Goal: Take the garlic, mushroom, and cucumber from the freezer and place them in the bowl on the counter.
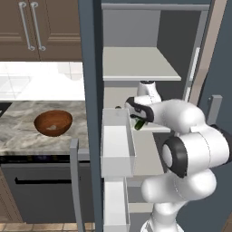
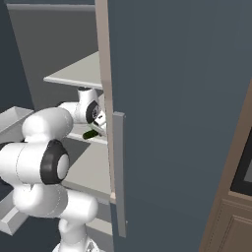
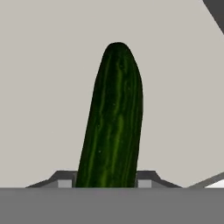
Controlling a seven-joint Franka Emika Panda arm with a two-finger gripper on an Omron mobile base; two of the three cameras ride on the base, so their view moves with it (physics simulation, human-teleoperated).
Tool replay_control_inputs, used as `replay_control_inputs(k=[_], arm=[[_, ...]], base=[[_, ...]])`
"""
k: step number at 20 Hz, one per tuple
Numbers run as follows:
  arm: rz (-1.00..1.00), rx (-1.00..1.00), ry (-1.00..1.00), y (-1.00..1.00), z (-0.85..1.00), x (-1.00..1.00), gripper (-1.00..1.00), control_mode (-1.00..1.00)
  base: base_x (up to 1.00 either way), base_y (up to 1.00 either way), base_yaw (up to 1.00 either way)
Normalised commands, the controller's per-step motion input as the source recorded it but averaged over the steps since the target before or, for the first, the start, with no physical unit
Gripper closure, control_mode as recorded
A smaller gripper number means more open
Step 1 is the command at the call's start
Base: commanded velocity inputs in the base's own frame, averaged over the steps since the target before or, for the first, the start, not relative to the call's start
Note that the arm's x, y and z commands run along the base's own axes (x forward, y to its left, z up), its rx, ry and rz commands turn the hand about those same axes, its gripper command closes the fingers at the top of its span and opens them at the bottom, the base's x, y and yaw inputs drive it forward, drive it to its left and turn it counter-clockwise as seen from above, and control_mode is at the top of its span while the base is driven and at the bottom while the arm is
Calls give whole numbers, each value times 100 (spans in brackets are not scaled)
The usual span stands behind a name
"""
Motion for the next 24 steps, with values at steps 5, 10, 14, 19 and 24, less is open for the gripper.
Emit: replay_control_inputs(k=[5,10,14,19,24], arm=[[0,0,1,1,3,-92,100,-100],[1,0,-4,1,6,-96,100,-100],[0,0,-7,0,33,-91,100,-100],[0,0,-5,0,22,-86,100,-100],[0,0,-5,0,32,-81,100,-100]], base=[[0,0,0],[0,0,0],[0,0,0],[0,0,0],[0,0,0]])
